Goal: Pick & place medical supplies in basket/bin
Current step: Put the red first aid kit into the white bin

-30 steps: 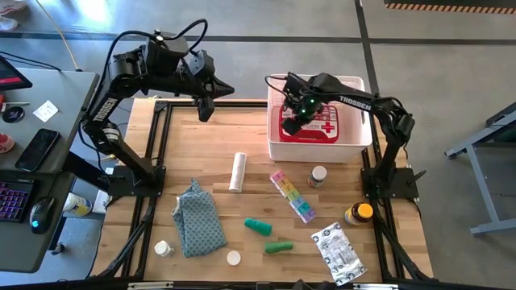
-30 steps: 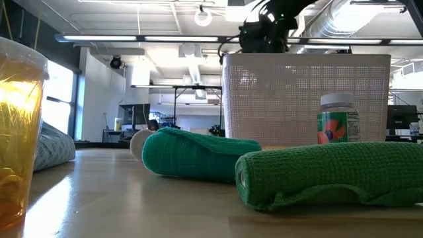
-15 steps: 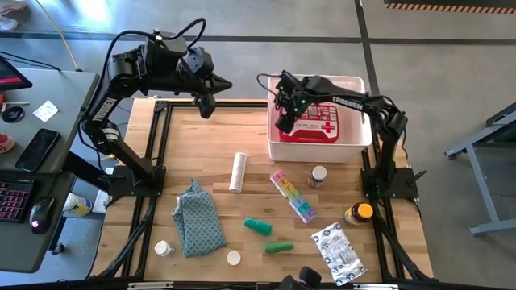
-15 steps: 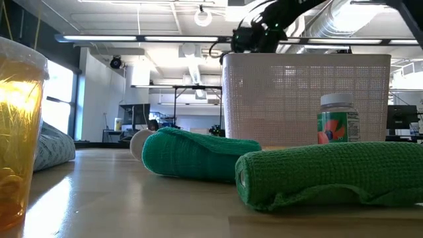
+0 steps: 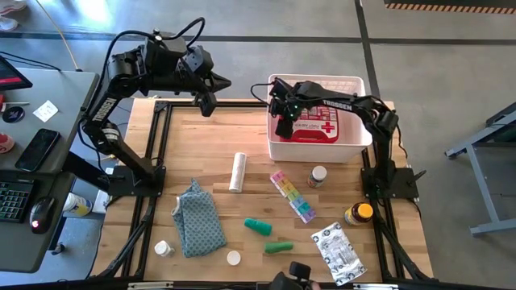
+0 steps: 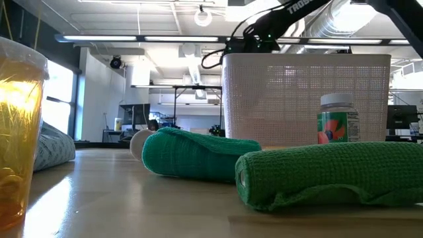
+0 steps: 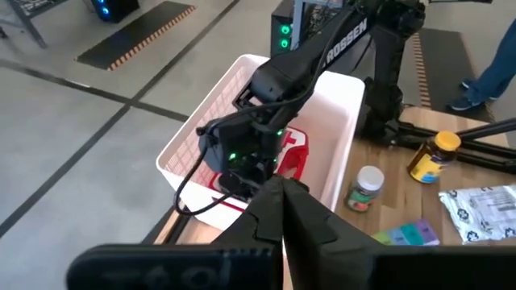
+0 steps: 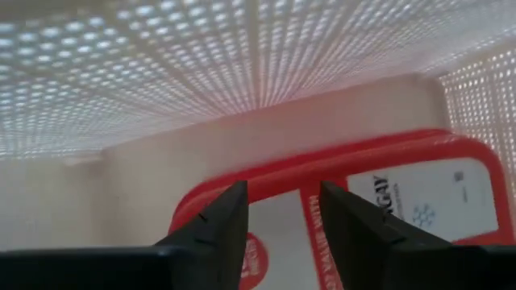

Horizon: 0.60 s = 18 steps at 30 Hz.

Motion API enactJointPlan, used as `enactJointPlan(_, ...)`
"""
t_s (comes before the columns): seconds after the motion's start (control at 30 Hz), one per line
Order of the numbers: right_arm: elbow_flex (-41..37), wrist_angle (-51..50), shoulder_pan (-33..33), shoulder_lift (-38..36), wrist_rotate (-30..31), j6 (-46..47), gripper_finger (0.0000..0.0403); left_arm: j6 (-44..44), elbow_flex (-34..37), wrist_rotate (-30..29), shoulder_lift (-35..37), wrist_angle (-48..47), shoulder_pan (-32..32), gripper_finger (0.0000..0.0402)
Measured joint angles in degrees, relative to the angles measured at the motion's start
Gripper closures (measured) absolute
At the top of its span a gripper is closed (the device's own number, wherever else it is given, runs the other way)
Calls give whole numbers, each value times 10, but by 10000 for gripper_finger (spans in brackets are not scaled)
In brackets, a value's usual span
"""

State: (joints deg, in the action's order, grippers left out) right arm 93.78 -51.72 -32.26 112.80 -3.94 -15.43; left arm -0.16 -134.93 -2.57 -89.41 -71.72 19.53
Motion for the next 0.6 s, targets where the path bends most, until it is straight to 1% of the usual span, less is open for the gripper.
enactJointPlan(0.13, 0, 26, 0, 4, -11, -12, 270, -7, 0, 0, 0, 0, 0, 375)
enactJointPlan(0.33, 2, 29, 0, 23, -10, -32, 283, -35, 0, -8, 0, 0, 0, 342)
enactJointPlan(0.4, 3, 21, 0, 28, -6, -35, 288, -38, 0, -13, 0, -1, 0, 338)
enactJointPlan(0.5, 3, 9, 1, 28, 13, -40, 300, -45, 0, -16, 0, -1, 0, 344)
enactJointPlan(0.6, 3, -10, 0, 27, 32, -43, 314, -46, 0, -17, 0, -1, 0, 359)
